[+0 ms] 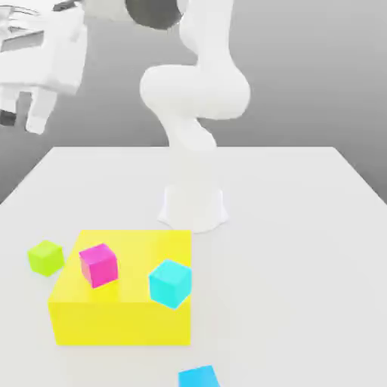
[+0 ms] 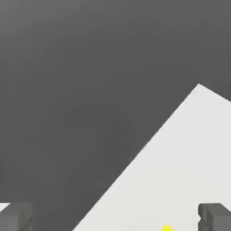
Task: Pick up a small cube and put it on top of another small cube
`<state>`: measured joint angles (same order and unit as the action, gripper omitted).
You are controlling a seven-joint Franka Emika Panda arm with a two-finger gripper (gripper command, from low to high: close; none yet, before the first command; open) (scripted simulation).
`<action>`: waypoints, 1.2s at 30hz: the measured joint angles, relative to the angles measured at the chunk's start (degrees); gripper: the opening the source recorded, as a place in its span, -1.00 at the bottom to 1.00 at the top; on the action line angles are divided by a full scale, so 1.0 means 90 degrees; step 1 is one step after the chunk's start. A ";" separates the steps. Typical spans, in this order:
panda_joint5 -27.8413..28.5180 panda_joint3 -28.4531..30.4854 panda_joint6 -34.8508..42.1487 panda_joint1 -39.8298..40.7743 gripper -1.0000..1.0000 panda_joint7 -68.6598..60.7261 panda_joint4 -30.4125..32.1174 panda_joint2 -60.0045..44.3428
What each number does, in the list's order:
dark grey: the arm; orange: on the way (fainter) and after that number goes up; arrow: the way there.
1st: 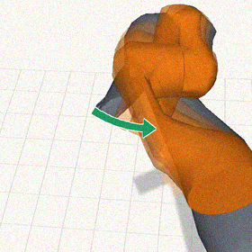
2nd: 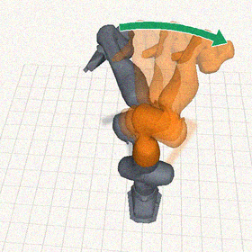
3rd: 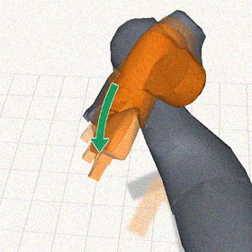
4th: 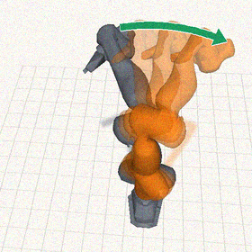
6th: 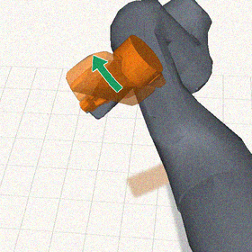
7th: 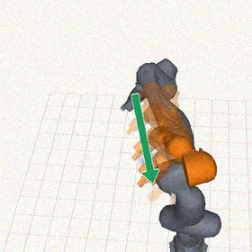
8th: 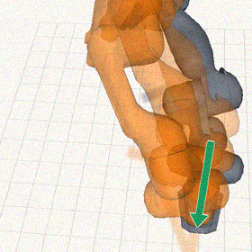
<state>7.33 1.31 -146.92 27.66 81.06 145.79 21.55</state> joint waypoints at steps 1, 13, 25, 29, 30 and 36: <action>0.0033 0.0044 -0.0095 0.0150 0.00 0.0211 0.0088 -0.0152; -0.0143 0.0888 -0.1270 0.1607 0.00 0.2338 0.1154 -0.1950; -0.1853 0.0238 -0.3008 0.2711 -1.00 0.2039 0.1306 -0.4231; -0.1847 0.0237 -0.3018 0.2712 -1.00 0.2046 0.1306 -0.4232; -0.1844 0.0237 -0.3022 0.2712 -1.00 0.2049 0.1306 -0.4232; -0.1452 0.0508 -0.2397 0.2537 -1.00 0.2353 0.1452 -0.3453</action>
<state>-5.74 5.88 -168.50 50.49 102.23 158.87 -9.53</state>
